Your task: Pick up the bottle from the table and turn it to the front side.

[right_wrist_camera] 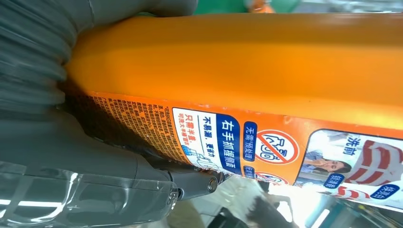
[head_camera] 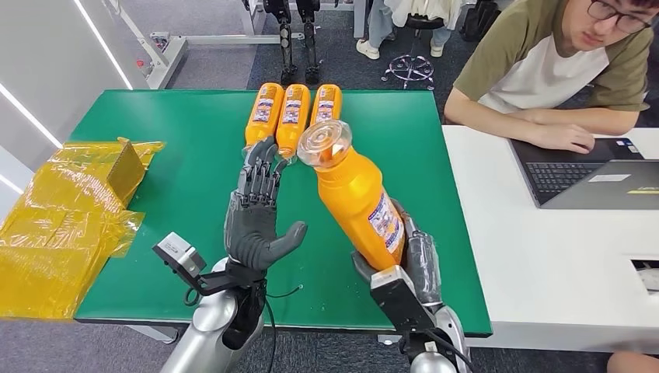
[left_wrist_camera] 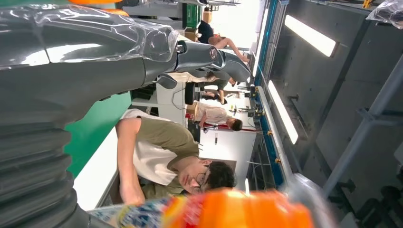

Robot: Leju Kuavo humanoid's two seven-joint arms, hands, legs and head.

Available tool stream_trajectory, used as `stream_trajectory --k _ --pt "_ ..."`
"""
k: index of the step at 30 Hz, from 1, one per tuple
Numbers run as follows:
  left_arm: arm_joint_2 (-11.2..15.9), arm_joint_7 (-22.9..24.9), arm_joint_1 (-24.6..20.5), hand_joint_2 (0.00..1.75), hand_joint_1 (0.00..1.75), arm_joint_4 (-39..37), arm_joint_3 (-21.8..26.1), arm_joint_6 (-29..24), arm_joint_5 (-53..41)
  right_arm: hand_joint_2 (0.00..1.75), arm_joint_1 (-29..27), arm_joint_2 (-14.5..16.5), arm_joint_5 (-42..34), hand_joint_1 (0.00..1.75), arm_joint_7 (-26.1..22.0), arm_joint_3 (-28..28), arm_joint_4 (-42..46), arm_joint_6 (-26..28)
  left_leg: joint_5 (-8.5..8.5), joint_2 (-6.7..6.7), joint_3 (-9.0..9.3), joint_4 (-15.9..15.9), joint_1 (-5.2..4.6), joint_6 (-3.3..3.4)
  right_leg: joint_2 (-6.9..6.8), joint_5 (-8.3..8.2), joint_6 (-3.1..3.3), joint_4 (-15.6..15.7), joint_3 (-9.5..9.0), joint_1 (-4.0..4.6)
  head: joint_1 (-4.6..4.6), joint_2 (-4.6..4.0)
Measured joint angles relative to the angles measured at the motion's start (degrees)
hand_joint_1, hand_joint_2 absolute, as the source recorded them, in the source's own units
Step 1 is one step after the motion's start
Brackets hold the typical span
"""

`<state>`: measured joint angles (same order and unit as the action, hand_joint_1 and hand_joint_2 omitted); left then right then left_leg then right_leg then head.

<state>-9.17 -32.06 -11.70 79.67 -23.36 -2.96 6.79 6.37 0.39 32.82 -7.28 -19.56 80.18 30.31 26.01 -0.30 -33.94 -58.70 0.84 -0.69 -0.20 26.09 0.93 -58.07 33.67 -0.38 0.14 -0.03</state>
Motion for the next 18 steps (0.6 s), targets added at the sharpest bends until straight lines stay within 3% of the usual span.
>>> stream_trajectory --k 8,18 --pt "0.38 0.00 0.56 1.75 0.00 0.85 0.04 0.01 -0.72 1.75 4.40 -2.15 6.58 1.75 4.69 1.87 -4.89 -7.26 -0.02 0.01 0.00 0.00 0.00 0.01 0.00 -0.02 0.00 0.00 -0.01 0.00 0.01 -0.01" --pt "0.38 0.00 0.28 1.75 0.00 1.00 0.04 0.20 -0.78 1.75 10.05 -3.50 9.54 1.75 3.91 1.76 -8.26 -8.99 -0.03 0.01 0.00 -0.01 0.00 0.01 0.00 -0.03 0.01 -0.01 0.01 0.00 0.01 0.01"
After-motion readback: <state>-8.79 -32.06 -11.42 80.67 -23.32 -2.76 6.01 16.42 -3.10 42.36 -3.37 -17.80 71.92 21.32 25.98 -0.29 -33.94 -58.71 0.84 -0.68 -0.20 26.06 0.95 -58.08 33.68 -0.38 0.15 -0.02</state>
